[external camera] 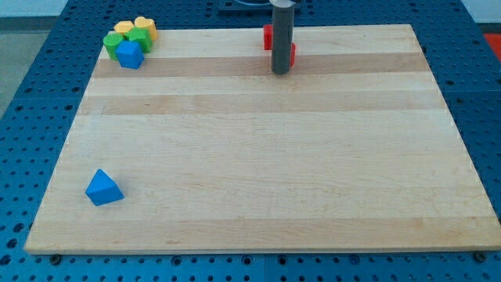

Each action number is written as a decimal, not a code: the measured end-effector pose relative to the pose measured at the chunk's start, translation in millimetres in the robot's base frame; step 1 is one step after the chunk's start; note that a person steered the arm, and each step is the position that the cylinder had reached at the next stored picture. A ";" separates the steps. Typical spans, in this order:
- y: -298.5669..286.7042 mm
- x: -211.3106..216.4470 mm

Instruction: Slide the blue triangle towards center of the board

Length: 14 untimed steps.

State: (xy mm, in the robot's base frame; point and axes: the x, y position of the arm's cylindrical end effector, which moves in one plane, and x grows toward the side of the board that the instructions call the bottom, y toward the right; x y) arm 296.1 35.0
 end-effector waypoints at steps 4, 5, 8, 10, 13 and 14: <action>26.0 160.2; -67.3 258.1; -267.3 282.3; -254.0 222.9; -131.7 182.1; -138.7 140.5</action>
State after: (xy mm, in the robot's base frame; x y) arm 436.6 -103.7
